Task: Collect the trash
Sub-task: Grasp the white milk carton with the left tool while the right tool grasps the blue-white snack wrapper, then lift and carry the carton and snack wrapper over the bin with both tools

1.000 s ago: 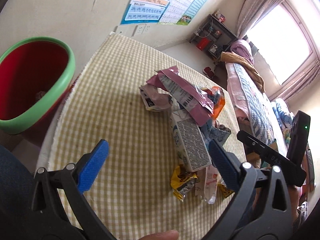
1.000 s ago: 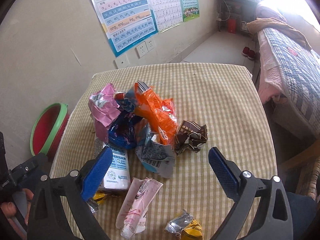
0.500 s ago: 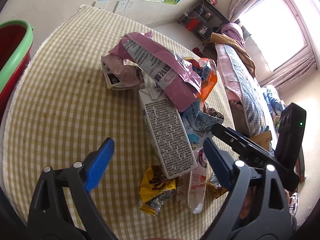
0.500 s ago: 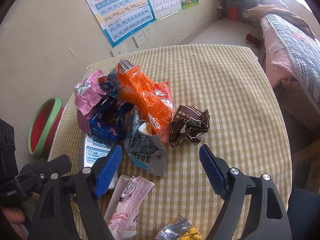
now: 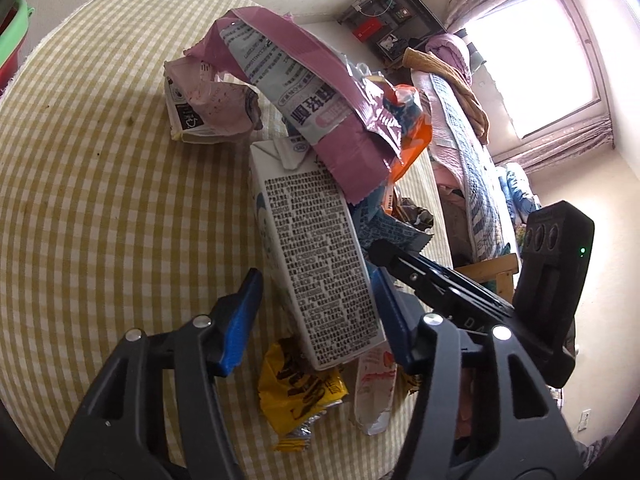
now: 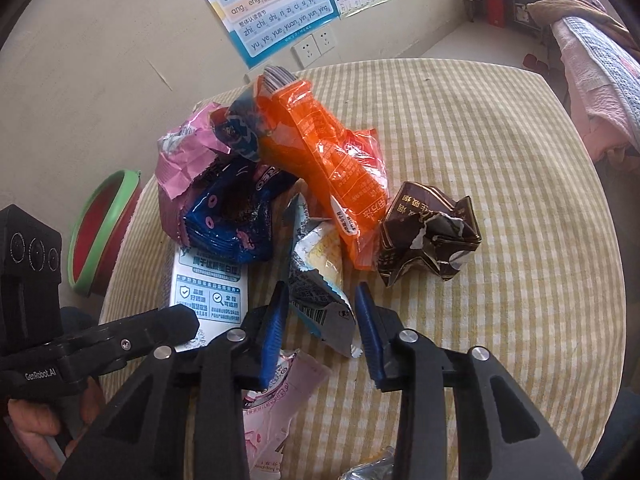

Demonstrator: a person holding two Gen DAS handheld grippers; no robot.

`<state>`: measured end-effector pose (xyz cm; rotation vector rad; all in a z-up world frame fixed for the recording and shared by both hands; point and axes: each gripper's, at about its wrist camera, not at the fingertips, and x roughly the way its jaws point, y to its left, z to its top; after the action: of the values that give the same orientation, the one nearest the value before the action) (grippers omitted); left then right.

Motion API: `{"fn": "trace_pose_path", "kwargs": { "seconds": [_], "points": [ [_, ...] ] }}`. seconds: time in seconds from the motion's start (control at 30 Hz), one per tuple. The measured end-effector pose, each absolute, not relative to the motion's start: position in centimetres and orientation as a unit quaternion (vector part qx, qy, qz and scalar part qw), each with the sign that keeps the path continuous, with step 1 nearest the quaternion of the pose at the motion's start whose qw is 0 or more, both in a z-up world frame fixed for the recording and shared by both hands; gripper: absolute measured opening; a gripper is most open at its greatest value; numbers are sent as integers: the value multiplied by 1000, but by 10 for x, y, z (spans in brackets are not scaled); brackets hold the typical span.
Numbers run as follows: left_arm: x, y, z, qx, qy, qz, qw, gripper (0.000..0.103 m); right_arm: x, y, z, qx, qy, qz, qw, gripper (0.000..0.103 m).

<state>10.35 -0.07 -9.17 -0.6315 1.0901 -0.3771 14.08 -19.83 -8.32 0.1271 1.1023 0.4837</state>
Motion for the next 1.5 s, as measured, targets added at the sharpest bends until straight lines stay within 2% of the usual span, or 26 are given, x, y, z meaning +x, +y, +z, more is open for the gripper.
{"fn": "trace_pose_path", "kwargs": {
  "seconds": [0.03,0.27,0.67,1.5],
  "points": [
    [103,-3,-90,-292,504,-179,793,48,140,-196,-83,55,517,229,823,29],
    [98,0,-82,-288,492,-170,804,42,136,-199,-76,49,504,227,832,25],
    [76,7,-51,-221,479,-127,840,40,119,-207,-49,33,472,212,855,25],
    [47,75,-6,-232,421,-62,875,40,99,-188,-6,25,434,231,870,25]
  ]
}}
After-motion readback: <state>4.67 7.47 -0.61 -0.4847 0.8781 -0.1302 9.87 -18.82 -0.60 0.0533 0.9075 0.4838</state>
